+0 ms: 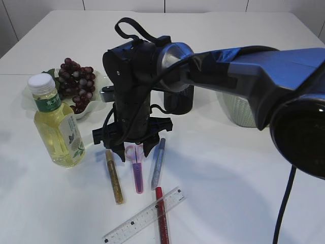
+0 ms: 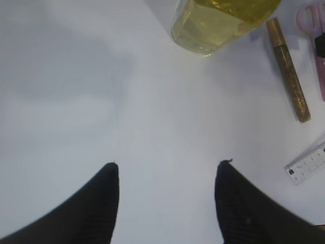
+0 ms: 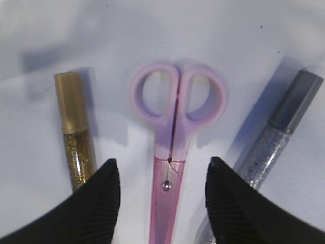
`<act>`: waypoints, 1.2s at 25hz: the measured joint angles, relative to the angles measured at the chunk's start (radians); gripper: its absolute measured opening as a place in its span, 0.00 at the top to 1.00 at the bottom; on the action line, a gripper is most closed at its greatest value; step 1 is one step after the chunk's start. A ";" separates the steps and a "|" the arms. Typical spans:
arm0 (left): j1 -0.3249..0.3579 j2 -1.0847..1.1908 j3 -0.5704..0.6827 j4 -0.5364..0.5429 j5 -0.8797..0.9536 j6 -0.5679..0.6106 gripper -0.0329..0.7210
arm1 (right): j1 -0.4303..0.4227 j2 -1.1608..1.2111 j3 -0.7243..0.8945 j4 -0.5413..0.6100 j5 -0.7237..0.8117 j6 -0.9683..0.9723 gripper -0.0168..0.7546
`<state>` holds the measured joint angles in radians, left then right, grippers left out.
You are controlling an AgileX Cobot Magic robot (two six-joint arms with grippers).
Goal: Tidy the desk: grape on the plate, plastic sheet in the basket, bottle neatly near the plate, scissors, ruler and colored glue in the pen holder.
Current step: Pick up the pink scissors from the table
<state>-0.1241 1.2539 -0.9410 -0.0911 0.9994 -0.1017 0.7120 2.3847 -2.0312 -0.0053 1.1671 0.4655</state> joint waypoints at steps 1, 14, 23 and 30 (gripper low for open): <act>0.000 0.000 0.000 0.000 0.000 0.000 0.38 | 0.000 0.000 0.000 0.000 0.000 0.000 0.42; 0.000 0.000 0.000 0.000 0.000 0.000 0.38 | 0.000 0.015 0.000 -0.007 -0.002 0.000 0.42; 0.000 0.000 0.000 -0.001 0.000 0.000 0.38 | 0.000 0.023 0.000 -0.018 -0.016 0.001 0.42; 0.000 0.000 0.000 -0.002 0.000 0.000 0.38 | 0.000 0.027 0.000 -0.021 -0.028 0.001 0.42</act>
<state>-0.1241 1.2539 -0.9410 -0.0934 0.9994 -0.1017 0.7120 2.4115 -2.0312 -0.0268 1.1395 0.4662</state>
